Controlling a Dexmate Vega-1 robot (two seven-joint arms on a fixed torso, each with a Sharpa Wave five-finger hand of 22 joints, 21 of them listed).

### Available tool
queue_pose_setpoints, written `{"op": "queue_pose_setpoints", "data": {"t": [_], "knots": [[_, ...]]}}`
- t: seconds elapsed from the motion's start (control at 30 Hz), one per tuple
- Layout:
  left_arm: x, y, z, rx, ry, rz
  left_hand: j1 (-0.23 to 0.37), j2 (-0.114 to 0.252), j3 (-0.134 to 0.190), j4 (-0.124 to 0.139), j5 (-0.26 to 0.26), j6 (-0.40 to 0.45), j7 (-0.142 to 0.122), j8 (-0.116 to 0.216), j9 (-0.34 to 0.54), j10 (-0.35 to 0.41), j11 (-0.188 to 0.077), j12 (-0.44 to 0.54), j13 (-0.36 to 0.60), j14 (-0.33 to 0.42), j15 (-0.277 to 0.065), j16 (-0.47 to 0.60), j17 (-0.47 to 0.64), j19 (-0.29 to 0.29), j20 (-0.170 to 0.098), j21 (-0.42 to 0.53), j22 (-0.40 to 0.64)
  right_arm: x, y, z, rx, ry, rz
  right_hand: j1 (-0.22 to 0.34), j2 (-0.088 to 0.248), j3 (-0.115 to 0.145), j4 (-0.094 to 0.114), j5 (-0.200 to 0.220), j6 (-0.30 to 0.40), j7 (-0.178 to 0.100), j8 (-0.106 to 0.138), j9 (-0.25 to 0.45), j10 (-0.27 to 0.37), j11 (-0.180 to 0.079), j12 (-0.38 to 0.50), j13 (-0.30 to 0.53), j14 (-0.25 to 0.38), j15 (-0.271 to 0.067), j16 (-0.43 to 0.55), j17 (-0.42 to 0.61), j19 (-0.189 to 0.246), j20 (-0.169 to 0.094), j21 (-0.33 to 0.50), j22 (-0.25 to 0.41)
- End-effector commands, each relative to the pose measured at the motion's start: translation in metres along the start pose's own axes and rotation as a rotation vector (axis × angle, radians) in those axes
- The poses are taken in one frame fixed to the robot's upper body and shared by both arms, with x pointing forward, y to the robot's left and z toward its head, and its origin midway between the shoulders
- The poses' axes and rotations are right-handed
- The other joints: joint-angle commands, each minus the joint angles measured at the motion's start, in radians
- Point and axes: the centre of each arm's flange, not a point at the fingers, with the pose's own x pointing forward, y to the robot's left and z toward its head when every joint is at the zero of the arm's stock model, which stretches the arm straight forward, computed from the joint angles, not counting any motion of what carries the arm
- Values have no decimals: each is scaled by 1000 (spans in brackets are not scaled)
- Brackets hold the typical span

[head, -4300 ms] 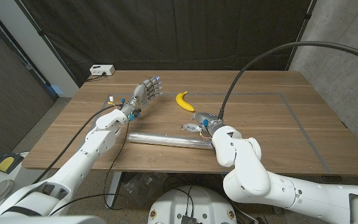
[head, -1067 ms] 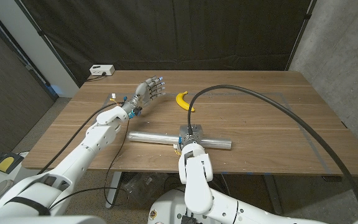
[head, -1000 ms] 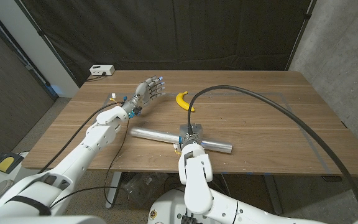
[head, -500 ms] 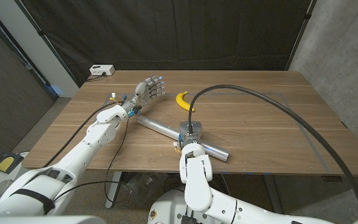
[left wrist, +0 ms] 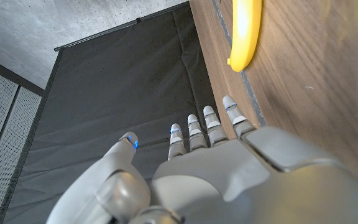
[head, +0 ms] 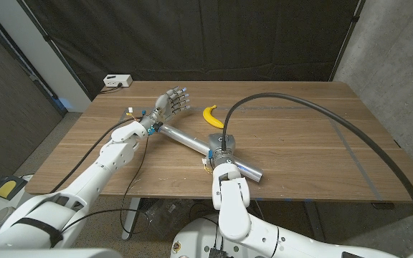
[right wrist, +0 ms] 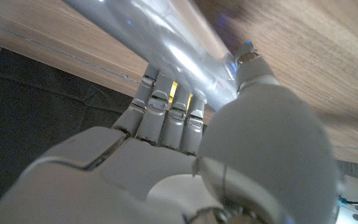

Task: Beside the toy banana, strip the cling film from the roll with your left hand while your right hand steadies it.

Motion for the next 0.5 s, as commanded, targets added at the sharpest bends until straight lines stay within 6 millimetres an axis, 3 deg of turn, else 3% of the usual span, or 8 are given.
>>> {"op": "queue_pose_setpoints", "data": {"t": [0.03,0.5], "knots": [[-3,-2,2,1,-6,9,-4,-4,2,3,1,11,-2,-1,4,6,0,4,2,9,-2,4,4,3,3,-3,4,0,-12,-16,91,20,-97,121,136,-3,2,4,164,-156,5,7,173,-164,5,6,149,-238,0,0,-10,-104,13,5],[-7,-2,11,17,-33,15,-6,-8,-1,3,2,7,-2,-4,3,5,0,2,2,10,-1,3,4,1,7,-6,4,1,-14,-41,64,132,-91,125,138,-7,1,4,179,-150,9,9,201,-152,12,15,177,-237,8,12,-10,-101,46,8]]}}
